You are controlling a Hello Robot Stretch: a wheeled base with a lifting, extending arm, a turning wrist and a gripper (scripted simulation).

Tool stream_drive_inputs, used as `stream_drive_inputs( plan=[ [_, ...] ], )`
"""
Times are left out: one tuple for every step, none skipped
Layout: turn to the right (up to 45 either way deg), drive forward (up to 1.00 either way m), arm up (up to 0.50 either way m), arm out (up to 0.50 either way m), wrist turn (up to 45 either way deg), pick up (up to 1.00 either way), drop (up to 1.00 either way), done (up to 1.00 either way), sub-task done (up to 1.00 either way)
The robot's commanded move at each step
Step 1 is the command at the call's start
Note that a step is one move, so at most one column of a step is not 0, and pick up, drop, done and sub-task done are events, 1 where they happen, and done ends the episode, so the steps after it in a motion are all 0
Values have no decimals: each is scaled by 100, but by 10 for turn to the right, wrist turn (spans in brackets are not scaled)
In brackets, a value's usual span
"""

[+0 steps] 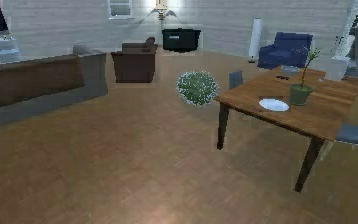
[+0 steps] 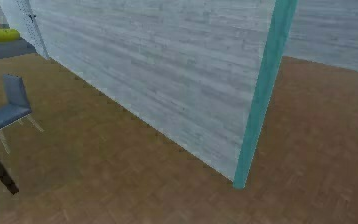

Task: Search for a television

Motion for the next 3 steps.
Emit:
stream_drive_inputs(
  plan=[
    [-90, 0, 0, 0, 0, 0, 0, 0, 0],
    [0, 100, 0, 0, 0, 0, 0, 0, 0],
    [0, 55, 0, 0, 0, 0, 0, 0, 0]
  ],
)
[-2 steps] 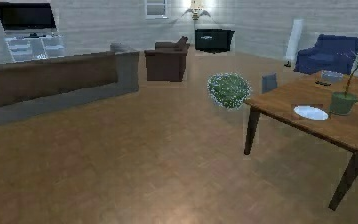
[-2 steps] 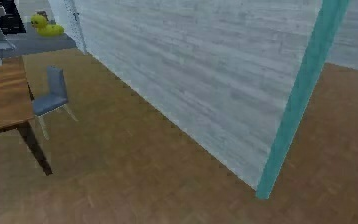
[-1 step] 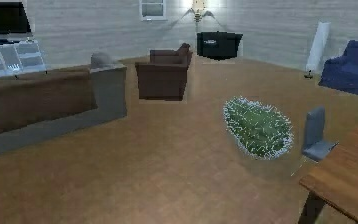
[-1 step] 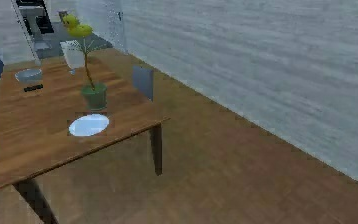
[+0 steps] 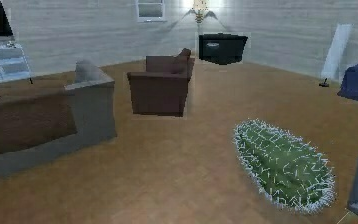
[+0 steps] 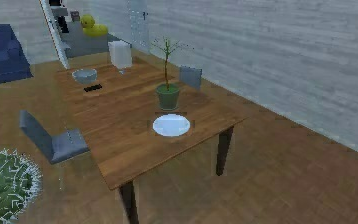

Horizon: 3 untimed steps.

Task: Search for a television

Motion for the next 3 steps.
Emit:
stream_drive_inputs(
  plan=[
    [180, 0, 0, 0, 0, 0, 0, 0, 0],
    [0, 100, 0, 0, 0, 0, 0, 0, 0],
    [0, 100, 0, 0, 0, 0, 0, 0, 0]
  ],
)
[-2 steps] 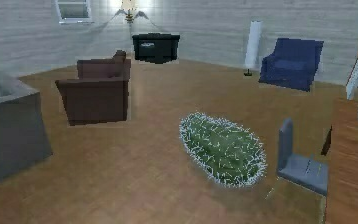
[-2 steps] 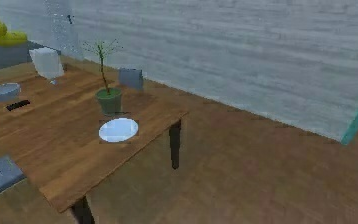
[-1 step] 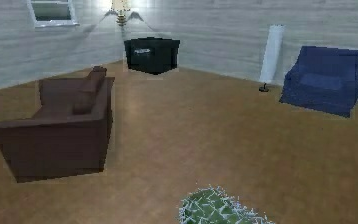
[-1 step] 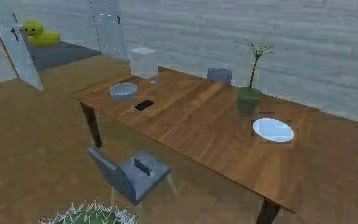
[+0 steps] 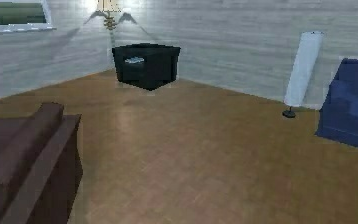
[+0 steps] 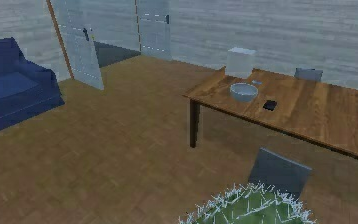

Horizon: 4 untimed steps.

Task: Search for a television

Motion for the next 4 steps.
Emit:
stream_drive_inputs(
  plan=[
    [60, 0, 0, 0, 0, 0, 0, 0, 0],
    [0, 40, 0, 0, 0, 0, 0, 0, 0],
    [-120, 0, 0, 0, 0, 0, 0, 0, 0],
    [0, 100, 0, 0, 0, 0, 0, 0, 0]
  ],
)
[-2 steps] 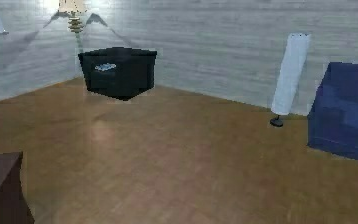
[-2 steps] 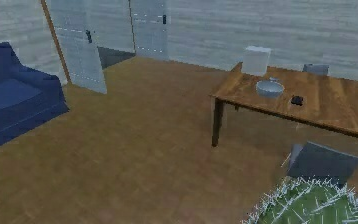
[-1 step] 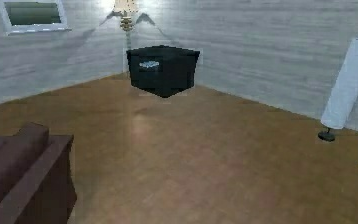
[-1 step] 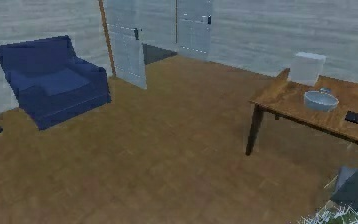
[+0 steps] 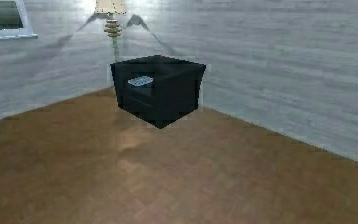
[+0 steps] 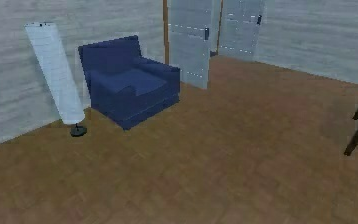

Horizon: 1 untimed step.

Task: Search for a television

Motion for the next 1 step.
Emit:
stream_drive_inputs(
  plan=[
    [-60, 0, 0, 0, 0, 0, 0, 0, 0]
  ],
)
